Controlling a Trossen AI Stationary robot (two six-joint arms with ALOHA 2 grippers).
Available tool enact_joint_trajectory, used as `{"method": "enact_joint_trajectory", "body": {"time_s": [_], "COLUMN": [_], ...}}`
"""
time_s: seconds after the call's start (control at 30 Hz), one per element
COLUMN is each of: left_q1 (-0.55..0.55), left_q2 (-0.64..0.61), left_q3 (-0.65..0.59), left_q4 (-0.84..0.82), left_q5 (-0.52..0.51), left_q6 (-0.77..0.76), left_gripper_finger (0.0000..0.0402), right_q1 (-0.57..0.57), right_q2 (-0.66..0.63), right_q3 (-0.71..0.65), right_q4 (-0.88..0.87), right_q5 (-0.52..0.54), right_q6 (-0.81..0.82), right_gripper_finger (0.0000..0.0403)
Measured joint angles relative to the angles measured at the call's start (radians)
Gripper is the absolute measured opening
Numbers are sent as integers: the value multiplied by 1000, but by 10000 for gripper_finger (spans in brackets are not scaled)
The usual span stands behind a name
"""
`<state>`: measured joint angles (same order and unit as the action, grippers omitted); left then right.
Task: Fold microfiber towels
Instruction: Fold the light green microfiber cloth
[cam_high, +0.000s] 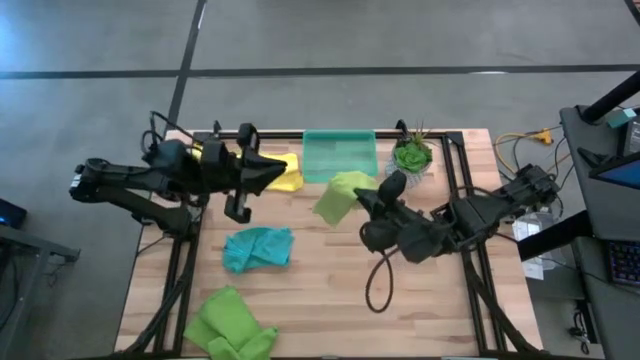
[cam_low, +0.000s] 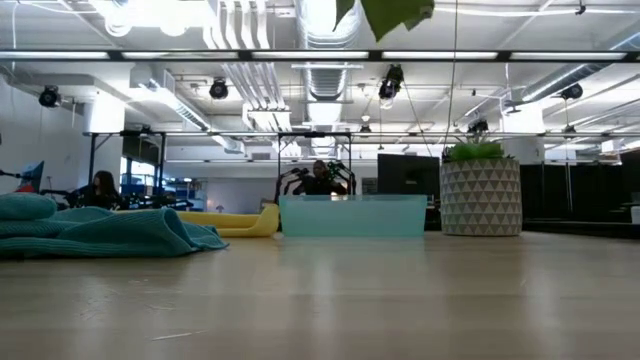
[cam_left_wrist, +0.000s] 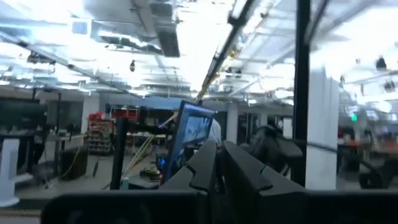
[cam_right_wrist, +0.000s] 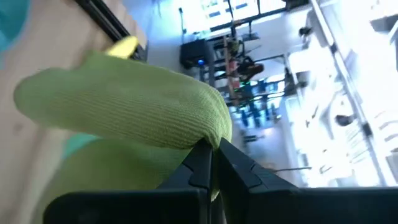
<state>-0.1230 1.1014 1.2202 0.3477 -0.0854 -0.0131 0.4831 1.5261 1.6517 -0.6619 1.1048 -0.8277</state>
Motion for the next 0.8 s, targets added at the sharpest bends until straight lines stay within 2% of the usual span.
{"method": "enact_joint_trajectory", "body": {"time_s": [0.17, 0.4, 0.6, 0.8], "left_q1": [2, 29, 95, 160], "left_q2": [88, 208, 275, 343], "left_q3": [129, 308, 505, 657], "left_q4": [-50, -314, -578, -701], "left_q5": [8, 44, 199, 383], "left_q6": [49, 69, -30, -33], "left_gripper_finger": [77, 189, 263, 290], "right_q1": [-10, -2, 26, 58], "right_q2": [-1, -2, -3, -3], "right_q3": [32, 80, 96, 96], "right_q4": [24, 74, 134, 188], "right_q5": [-1, -78, -119, -136], "right_q6": [-129, -169, -203, -232], "right_gripper_finger": [9, 9, 9, 9]}}
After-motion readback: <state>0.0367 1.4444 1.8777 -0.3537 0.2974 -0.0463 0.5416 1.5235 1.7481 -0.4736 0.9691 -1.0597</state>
